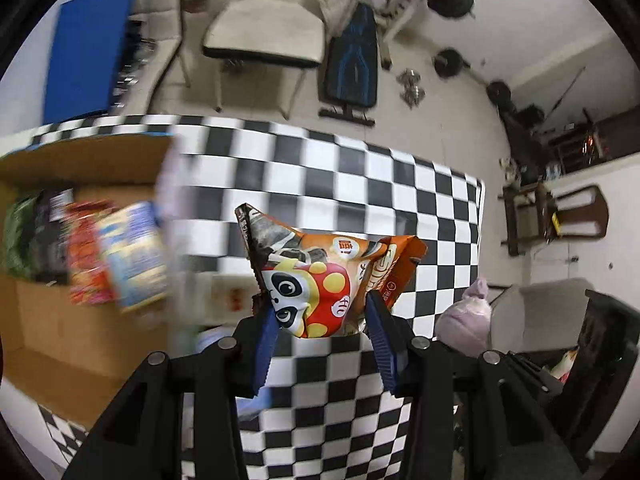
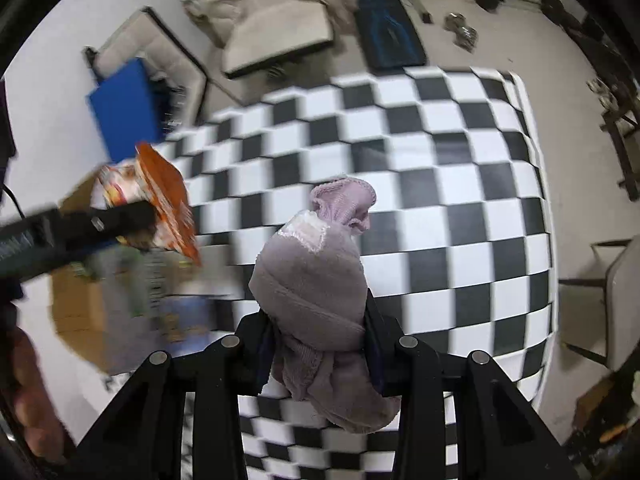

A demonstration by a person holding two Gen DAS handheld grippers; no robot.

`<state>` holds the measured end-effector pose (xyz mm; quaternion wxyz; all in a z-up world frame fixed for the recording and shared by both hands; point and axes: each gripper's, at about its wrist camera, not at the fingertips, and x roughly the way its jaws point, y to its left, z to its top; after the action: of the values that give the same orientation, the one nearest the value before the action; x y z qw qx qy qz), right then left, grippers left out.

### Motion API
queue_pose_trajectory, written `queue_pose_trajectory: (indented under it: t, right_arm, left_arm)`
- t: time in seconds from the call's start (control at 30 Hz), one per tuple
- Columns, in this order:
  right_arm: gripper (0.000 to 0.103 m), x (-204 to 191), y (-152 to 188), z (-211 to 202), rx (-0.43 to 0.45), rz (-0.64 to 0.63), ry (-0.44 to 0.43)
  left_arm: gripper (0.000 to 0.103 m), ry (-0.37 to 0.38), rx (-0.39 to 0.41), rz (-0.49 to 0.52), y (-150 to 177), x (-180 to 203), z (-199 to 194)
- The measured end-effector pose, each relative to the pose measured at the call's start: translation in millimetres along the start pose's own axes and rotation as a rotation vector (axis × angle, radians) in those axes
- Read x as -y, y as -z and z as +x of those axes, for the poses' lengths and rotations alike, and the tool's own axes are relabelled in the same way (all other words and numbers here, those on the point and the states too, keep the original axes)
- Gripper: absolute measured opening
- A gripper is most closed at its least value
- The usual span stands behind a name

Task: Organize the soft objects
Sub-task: 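Carry the panda bag and mauve cloth over the box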

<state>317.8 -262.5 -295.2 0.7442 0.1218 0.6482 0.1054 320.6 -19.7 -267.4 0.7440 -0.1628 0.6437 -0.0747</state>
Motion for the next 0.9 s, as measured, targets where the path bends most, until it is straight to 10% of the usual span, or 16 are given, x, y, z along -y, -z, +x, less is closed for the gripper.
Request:
queue_pose_trajectory:
  t: [0.23,0.53,0.9]
  right_arm:
    - [0.04,-129,31,-38,0.025,-0.115,-0.129]
    - [0.04,-308,67,32,-0.115,-0.219,-0.2]
    - [0.04,-386,67,127,-0.213,-0.222,-0.154]
  left_arm:
    - [0.04,-0.046,0.068,-0.057,29,-105,-84]
    - [0.04,-0.131,0.063,-0.177,41,-251,-118]
    - [0.043,-0.125,-0.059,-0.207,39,-324,-85]
